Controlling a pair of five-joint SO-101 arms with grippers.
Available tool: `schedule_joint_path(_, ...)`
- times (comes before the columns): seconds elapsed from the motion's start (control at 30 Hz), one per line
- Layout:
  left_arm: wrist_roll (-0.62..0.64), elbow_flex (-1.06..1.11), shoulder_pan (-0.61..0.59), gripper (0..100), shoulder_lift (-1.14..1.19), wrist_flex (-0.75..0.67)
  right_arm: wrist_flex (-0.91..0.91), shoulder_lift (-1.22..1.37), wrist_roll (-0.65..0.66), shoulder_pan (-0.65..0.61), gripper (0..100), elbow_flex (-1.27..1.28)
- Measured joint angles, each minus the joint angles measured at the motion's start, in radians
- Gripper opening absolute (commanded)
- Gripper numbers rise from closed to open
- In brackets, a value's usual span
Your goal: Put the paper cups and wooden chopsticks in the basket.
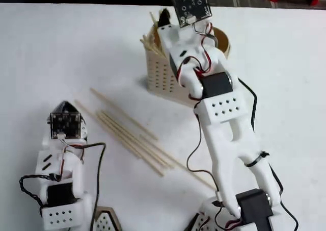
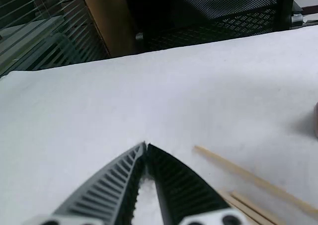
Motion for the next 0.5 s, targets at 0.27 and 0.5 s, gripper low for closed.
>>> schedule_joint_path(0.27, 0.000, 0.000, -0.002, 3, 0.000, 0.000, 0.315, -0.190, 0.003, -0.043, 6.0, -0.002)
schedule_joint_path(0.5, 0.000, 0.000, -0.052, 3, 0.000, 0.000, 0.651, -0.230, 0.150, -0.227, 5.9, 0.006)
